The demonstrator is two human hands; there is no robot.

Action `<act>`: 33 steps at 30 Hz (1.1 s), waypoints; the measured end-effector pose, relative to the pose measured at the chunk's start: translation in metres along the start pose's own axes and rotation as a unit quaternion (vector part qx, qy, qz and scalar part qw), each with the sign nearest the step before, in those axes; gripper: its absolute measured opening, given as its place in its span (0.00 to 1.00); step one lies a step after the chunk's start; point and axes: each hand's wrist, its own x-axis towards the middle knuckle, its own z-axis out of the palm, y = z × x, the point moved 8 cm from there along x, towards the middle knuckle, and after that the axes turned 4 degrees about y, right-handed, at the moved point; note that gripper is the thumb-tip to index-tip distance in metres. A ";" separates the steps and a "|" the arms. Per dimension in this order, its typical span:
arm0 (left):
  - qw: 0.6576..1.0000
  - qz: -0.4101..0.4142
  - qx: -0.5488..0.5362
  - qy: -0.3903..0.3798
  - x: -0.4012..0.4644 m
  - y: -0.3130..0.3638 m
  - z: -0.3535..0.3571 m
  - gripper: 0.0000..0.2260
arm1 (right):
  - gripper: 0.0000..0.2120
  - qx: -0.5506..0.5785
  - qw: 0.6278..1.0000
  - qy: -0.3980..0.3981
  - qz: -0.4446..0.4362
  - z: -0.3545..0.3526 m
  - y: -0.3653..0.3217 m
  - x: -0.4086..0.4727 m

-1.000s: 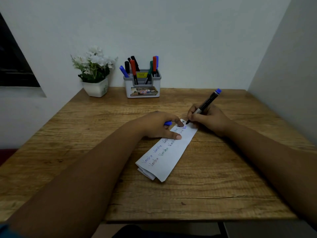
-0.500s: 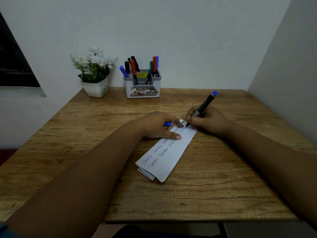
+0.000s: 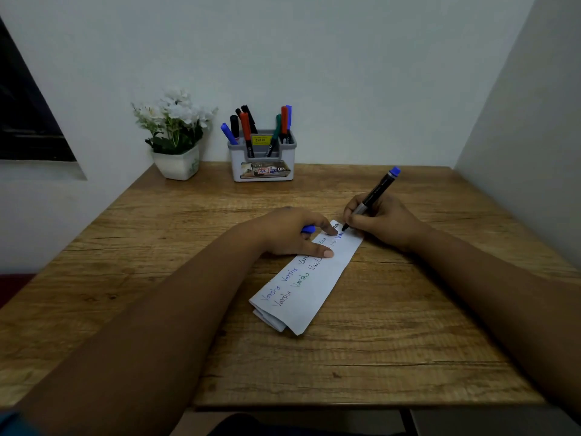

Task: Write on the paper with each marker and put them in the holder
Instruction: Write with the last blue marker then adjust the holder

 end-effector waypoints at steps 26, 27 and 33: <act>1.000 0.001 0.015 -0.028 -0.005 0.008 -0.001 0.24 | 0.03 -0.020 1.000 0.010 0.005 -0.002 0.002 0.001; 1.000 0.001 0.014 -0.027 -0.005 0.008 -0.001 0.24 | 0.03 -0.019 1.000 0.008 0.004 -0.002 0.002 0.001; 0.999 -0.005 0.019 -0.029 -0.003 0.008 0.000 0.24 | 0.06 0.051 0.998 0.036 0.007 -0.006 0.003 0.000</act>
